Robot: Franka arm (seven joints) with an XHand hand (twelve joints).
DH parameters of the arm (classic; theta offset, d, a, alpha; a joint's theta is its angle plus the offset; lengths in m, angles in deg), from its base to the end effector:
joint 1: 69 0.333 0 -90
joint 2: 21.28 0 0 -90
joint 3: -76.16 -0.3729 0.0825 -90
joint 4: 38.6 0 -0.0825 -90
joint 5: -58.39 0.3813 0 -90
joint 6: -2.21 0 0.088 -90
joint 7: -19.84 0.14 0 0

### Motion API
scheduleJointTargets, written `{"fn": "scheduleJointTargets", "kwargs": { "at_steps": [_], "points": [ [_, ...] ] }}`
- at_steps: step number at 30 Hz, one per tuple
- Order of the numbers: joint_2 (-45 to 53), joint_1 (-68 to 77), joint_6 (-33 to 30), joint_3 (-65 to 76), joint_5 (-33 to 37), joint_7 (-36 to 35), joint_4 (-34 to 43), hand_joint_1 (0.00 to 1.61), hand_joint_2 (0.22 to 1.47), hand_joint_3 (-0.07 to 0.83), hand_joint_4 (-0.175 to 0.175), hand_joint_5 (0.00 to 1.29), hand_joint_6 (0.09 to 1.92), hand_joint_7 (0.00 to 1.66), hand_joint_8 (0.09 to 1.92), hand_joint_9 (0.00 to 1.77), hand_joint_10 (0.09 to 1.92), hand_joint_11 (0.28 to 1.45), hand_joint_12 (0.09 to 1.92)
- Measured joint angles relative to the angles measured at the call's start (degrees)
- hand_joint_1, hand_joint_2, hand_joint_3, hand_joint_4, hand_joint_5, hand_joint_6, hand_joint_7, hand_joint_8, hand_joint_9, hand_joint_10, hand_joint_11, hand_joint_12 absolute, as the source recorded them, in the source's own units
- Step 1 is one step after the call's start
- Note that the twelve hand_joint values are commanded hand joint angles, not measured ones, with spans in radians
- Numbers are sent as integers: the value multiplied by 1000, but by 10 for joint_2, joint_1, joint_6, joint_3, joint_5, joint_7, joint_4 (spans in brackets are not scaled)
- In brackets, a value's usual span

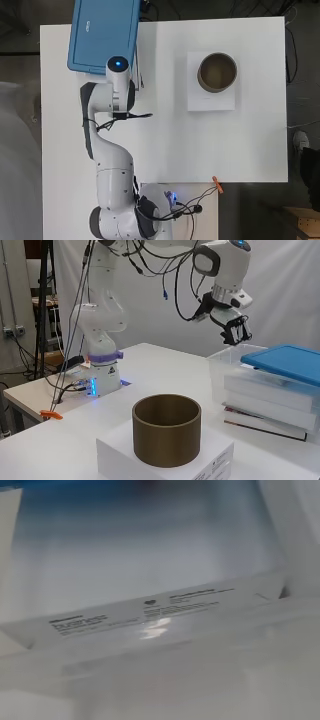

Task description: Teleoperate dual arm-hand system to remove items from a box

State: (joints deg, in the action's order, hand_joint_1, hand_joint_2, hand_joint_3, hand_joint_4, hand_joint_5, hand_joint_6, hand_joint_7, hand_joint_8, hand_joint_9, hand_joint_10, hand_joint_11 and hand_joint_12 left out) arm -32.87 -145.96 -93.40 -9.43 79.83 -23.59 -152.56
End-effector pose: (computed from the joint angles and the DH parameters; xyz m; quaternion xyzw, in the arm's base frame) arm 0.4883 0.1509 0.4695 -0.9115 -0.3766 0.1126 0.1208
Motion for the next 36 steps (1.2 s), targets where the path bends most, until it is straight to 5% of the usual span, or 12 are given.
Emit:
{"fn": "scheduleJointTargets", "kwargs": {
  "at_steps": [2, 3, 4, 6, 7, 9, 22, 27, 36],
  "points": [
    [-10, -33, -3, -23, -7, -11, -5, 949, 1190, 0, 175, 834, 1205, 1195, 1824, 1401, 1864, 864, 1718],
    [-14, -40, -3, -36, -9, -16, -7, 773, 1175, -1, 120, 740, 873, 1135, 1807, 1342, 1862, 823, 1704],
    [-18, -43, -2, -47, -10, -21, -8, 611, 1153, -3, 70, 650, 537, 1008, 1556, 1186, 1725, 715, 1571],
    [-35, -45, 8, -69, -13, -42, -3, 405, 1129, -2, 50, 575, 156, 816, 617, 937, 763, 584, 677],
    [-46, -48, 12, -81, -15, -53, 2, 357, 1132, -1, 51, 574, 87, 812, 332, 928, 431, 587, 375],
    [-73, -72, 22, -107, -19, -82, 13, 322, 1141, 1, 51, 586, 87, 828, 87, 949, 120, 606, 99],
    [-140, -156, 47, -160, -23, -121, 56, 340, 1186, 3, 33, 622, 87, 876, 87, 1005, 87, 628, 87],
    [-160, -173, 56, -173, -5, -125, 72, 319, 1190, -1, 42, 660, 87, 1007, 87, 1184, 87, 738, 87],
    [-292, -365, 99, -244, 81, -126, 251, 260, 1217, 6, 77, 723, 87, 1064, 87, 1234, 87, 797, 87]
  ]
}}
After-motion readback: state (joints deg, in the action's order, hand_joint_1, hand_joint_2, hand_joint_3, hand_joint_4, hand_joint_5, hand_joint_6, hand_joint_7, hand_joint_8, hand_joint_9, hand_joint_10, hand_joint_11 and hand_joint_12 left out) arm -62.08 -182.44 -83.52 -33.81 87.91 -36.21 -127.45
